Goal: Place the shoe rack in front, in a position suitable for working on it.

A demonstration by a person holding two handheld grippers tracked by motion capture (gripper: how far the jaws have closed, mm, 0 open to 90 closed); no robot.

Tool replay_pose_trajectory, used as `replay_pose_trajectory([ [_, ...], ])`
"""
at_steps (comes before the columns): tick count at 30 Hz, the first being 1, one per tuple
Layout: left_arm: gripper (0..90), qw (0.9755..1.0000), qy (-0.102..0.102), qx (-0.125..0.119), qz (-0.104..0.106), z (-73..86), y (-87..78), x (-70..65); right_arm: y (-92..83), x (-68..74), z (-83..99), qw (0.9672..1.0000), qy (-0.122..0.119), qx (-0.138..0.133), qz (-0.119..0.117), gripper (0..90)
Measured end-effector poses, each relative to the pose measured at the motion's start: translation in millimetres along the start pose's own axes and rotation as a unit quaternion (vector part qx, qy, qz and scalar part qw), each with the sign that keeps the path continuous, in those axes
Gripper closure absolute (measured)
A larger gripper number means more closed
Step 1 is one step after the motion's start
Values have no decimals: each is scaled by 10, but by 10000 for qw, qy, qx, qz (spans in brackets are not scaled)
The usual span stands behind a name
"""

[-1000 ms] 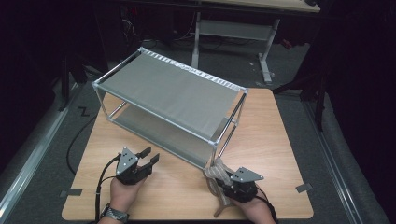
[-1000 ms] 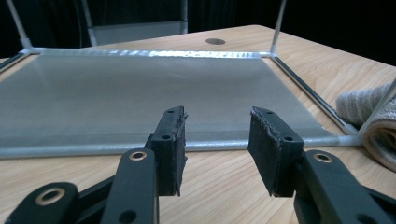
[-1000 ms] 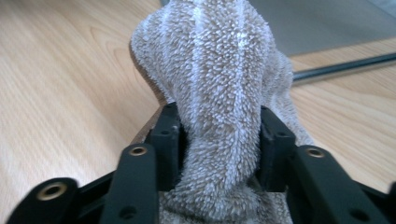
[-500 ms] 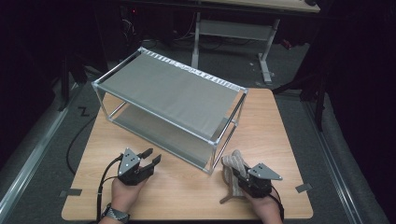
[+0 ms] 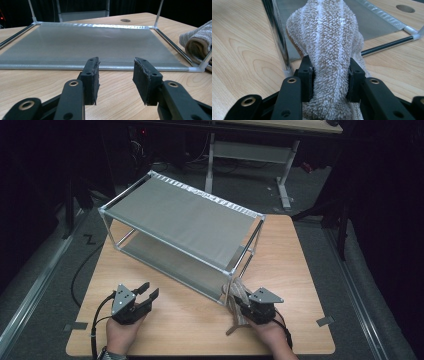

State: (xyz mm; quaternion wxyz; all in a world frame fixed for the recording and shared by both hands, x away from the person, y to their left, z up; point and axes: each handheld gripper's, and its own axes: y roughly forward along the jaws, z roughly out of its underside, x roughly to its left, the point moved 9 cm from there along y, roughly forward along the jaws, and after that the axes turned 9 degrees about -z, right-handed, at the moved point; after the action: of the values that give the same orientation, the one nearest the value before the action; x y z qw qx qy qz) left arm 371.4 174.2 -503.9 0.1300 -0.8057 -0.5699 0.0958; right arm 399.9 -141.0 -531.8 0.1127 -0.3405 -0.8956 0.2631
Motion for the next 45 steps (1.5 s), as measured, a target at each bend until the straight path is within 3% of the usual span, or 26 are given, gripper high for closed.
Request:
replay_pose_trajectory([
  [11,559,10000,25,-14,51,-14,3,-41,-3,54,-2,9999,-63,-2,-100,647],
  [14,569,9998,-3,-38,199,-42,-22,-109,12,102,-9,9998,-110,12,-148,646],
  [20,567,9973,139,-70,720,-69,-70,-538,76,291,-49,9990,-182,11,-409,645],
  [26,564,9907,316,-54,1320,-75,-112,-1028,168,661,-98,9949,-430,34,-916,642],
  [30,558,9866,427,-85,1575,-92,-155,-1214,214,908,-119,9904,-588,61,-1253,641],
  [33,562,9840,337,-151,1742,-141,-173,-1301,227,994,-122,9884,-743,78,-1321,641],
  [37,603,9827,332,-226,1807,-213,-141,-1415,186,836,-148,9926,-593,3,-1061,643],
  [39,656,9833,414,-238,1755,-236,-111,-1464,162,675,-149,9955,-563,8,-760,642],
  [42,781,9861,579,-264,1535,-250,-84,-1466,159,412,-180,9985,-458,-10,-302,642],
  [45,803,9856,556,-282,1571,-249,-87,-1463,270,145,-258,9996,-253,67,45,643],
])
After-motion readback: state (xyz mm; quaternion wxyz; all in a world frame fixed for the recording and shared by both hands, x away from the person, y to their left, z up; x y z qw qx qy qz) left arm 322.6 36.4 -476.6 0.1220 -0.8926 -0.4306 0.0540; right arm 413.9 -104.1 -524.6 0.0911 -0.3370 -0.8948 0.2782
